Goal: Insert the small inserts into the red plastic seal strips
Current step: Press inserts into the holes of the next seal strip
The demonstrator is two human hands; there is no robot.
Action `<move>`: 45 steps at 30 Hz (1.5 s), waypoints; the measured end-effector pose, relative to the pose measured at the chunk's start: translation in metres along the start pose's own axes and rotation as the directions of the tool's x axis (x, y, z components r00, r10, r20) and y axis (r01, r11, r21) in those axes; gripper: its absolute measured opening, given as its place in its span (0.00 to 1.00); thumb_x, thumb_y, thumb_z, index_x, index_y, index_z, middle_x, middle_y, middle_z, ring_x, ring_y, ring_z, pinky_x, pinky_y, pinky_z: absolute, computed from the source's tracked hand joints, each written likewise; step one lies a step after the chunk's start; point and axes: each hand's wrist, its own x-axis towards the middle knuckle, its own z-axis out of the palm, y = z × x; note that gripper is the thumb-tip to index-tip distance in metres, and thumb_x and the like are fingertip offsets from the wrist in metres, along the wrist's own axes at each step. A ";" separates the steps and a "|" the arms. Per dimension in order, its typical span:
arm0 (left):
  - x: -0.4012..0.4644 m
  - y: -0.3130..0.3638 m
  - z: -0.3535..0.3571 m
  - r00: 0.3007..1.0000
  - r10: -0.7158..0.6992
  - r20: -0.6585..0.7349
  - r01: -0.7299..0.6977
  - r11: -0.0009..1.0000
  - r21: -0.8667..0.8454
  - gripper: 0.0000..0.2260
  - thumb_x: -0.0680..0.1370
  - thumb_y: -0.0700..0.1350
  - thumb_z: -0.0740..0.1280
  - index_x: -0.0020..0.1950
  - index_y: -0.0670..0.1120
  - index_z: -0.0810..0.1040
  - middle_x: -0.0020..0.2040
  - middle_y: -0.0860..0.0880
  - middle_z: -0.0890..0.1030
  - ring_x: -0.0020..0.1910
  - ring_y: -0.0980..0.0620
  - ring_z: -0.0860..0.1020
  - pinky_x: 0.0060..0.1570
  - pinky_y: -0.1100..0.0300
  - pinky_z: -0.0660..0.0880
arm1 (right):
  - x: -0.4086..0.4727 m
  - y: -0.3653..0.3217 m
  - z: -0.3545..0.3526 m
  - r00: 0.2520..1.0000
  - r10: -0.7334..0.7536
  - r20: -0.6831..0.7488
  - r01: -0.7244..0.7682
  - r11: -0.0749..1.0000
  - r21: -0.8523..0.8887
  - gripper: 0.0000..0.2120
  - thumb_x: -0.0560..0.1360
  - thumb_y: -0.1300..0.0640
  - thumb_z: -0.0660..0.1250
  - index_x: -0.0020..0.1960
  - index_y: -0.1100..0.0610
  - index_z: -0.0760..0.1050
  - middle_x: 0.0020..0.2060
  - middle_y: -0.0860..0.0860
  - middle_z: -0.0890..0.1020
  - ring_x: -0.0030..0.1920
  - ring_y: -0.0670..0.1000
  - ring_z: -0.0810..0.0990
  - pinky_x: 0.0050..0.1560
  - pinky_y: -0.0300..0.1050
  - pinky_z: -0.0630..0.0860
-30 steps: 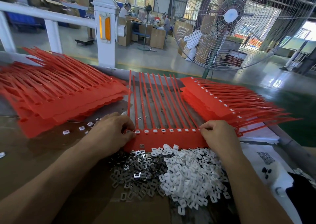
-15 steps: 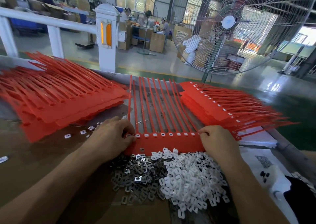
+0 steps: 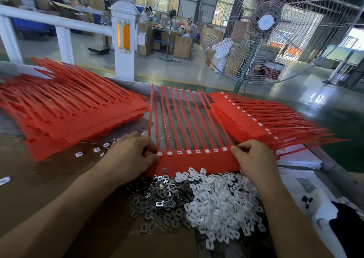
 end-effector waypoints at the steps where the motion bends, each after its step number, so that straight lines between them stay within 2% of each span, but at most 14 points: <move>1: 0.000 0.001 0.000 1.000 0.002 0.006 -0.002 1.000 0.001 0.12 0.77 0.60 0.70 0.58 0.59 0.80 0.53 0.57 0.74 0.55 0.54 0.73 0.60 0.52 0.73 | 0.001 0.001 0.000 1.000 0.010 -0.015 -0.009 0.997 0.080 0.08 0.78 0.47 0.71 0.53 0.50 0.81 0.46 0.44 0.82 0.49 0.49 0.81 0.48 0.49 0.76; 3: -0.001 0.002 0.000 1.000 0.002 0.013 -0.002 1.000 -0.012 0.12 0.77 0.60 0.70 0.59 0.60 0.80 0.53 0.58 0.73 0.55 0.55 0.72 0.60 0.52 0.73 | 0.003 0.002 -0.001 0.999 0.038 -0.022 -0.031 0.961 0.276 0.06 0.77 0.47 0.73 0.51 0.48 0.81 0.45 0.42 0.83 0.47 0.44 0.81 0.44 0.45 0.74; 5: -0.002 0.002 0.000 1.000 -0.007 0.007 0.007 0.999 -0.032 0.11 0.76 0.59 0.71 0.57 0.60 0.81 0.52 0.59 0.72 0.55 0.55 0.72 0.60 0.52 0.73 | 0.004 0.000 0.001 0.997 0.069 0.030 -0.075 0.885 0.459 0.06 0.76 0.49 0.74 0.51 0.48 0.82 0.45 0.44 0.85 0.44 0.44 0.84 0.42 0.44 0.79; 8: 0.000 0.001 0.000 1.000 -0.029 -0.010 0.028 0.993 -0.112 0.08 0.75 0.55 0.74 0.52 0.58 0.82 0.50 0.57 0.72 0.54 0.53 0.74 0.58 0.52 0.73 | 0.005 0.002 0.002 0.985 0.107 0.134 -0.165 0.794 0.585 0.07 0.75 0.51 0.76 0.52 0.49 0.83 0.41 0.46 0.87 0.35 0.44 0.86 0.30 0.43 0.79; 10: 0.000 0.002 0.000 0.999 -0.037 -0.026 0.032 0.986 -0.161 0.06 0.75 0.54 0.74 0.50 0.58 0.81 0.50 0.57 0.72 0.54 0.53 0.73 0.57 0.53 0.72 | 0.007 0.006 0.002 0.973 0.098 0.211 -0.203 0.801 0.563 0.06 0.75 0.52 0.77 0.50 0.51 0.85 0.40 0.47 0.88 0.30 0.45 0.84 0.26 0.40 0.75; 13: 0.000 0.003 0.002 0.999 -0.020 -0.047 0.011 0.982 -0.189 0.06 0.75 0.53 0.74 0.51 0.59 0.80 0.53 0.59 0.71 0.57 0.55 0.72 0.59 0.56 0.70 | 0.007 0.008 0.002 0.958 0.038 0.285 -0.204 0.790 0.579 0.02 0.75 0.52 0.76 0.46 0.44 0.87 0.41 0.48 0.89 0.35 0.48 0.86 0.28 0.42 0.75; 15: 0.000 0.003 0.002 0.997 0.013 -0.077 -0.028 0.981 -0.193 0.07 0.76 0.53 0.74 0.52 0.58 0.80 0.55 0.59 0.71 0.59 0.56 0.70 0.61 0.57 0.69 | 0.006 0.006 0.002 0.963 -0.025 0.268 -0.143 0.797 0.587 0.05 0.77 0.52 0.74 0.48 0.41 0.86 0.42 0.48 0.88 0.38 0.50 0.86 0.31 0.43 0.77; 18: -0.001 0.005 0.002 0.988 0.061 -0.141 -0.086 0.979 -0.183 0.08 0.76 0.51 0.74 0.53 0.56 0.79 0.56 0.58 0.71 0.60 0.57 0.67 0.60 0.60 0.66 | 0.005 0.002 0.002 0.978 -0.064 0.196 -0.073 0.784 0.616 0.03 0.79 0.54 0.72 0.50 0.47 0.85 0.42 0.47 0.88 0.39 0.47 0.87 0.31 0.42 0.79; 25: 0.000 0.007 0.003 0.952 0.106 -0.289 -0.150 0.979 -0.136 0.09 0.75 0.48 0.75 0.54 0.54 0.81 0.57 0.57 0.71 0.61 0.57 0.66 0.61 0.61 0.65 | 0.005 -0.003 0.007 0.988 -0.065 0.139 -0.048 0.733 0.678 0.04 0.81 0.56 0.70 0.51 0.49 0.83 0.43 0.48 0.87 0.39 0.48 0.87 0.30 0.47 0.81; 30: 0.001 0.003 0.008 0.993 0.004 -0.120 -0.011 0.998 -0.054 0.20 0.69 0.63 0.76 0.57 0.59 0.78 0.58 0.58 0.69 0.61 0.57 0.64 0.61 0.60 0.64 | 0.002 -0.007 0.014 0.983 -0.080 0.165 -0.056 0.726 0.686 0.04 0.80 0.56 0.71 0.52 0.48 0.83 0.43 0.50 0.86 0.36 0.49 0.86 0.28 0.46 0.79; 33: 0.001 -0.001 0.008 0.992 -0.028 -0.123 0.016 0.995 -0.099 0.19 0.68 0.64 0.75 0.55 0.60 0.78 0.57 0.60 0.69 0.60 0.58 0.64 0.59 0.61 0.63 | 0.003 -0.007 0.017 0.982 -0.096 0.165 -0.034 0.763 0.645 0.04 0.81 0.55 0.70 0.52 0.48 0.82 0.42 0.50 0.86 0.32 0.48 0.84 0.27 0.45 0.78; 38: 0.002 -0.001 0.010 0.975 -0.042 -0.217 -0.005 0.977 -0.212 0.08 0.73 0.53 0.76 0.46 0.60 0.78 0.53 0.61 0.71 0.54 0.60 0.73 0.57 0.59 0.71 | 0.002 -0.008 0.015 0.974 -0.162 0.161 0.036 0.804 0.593 0.03 0.81 0.53 0.69 0.52 0.46 0.81 0.38 0.45 0.85 0.29 0.44 0.82 0.27 0.38 0.75; 41: 0.003 0.001 0.011 0.959 -0.058 -0.278 -0.026 0.957 -0.289 0.09 0.74 0.47 0.76 0.44 0.60 0.78 0.51 0.61 0.72 0.48 0.64 0.74 0.46 0.70 0.69 | 0.001 -0.011 0.013 0.973 -0.175 0.150 0.045 0.783 0.620 0.03 0.82 0.54 0.69 0.52 0.46 0.80 0.38 0.47 0.84 0.27 0.52 0.81 0.26 0.45 0.77; 45: 0.002 0.005 0.008 0.940 -0.025 -0.340 -0.088 0.946 -0.313 0.10 0.75 0.45 0.75 0.46 0.59 0.78 0.51 0.61 0.73 0.48 0.64 0.74 0.43 0.74 0.68 | 0.001 -0.011 0.007 0.982 -0.184 0.050 0.112 0.769 0.629 0.06 0.82 0.54 0.68 0.52 0.43 0.80 0.41 0.47 0.84 0.28 0.48 0.80 0.23 0.42 0.74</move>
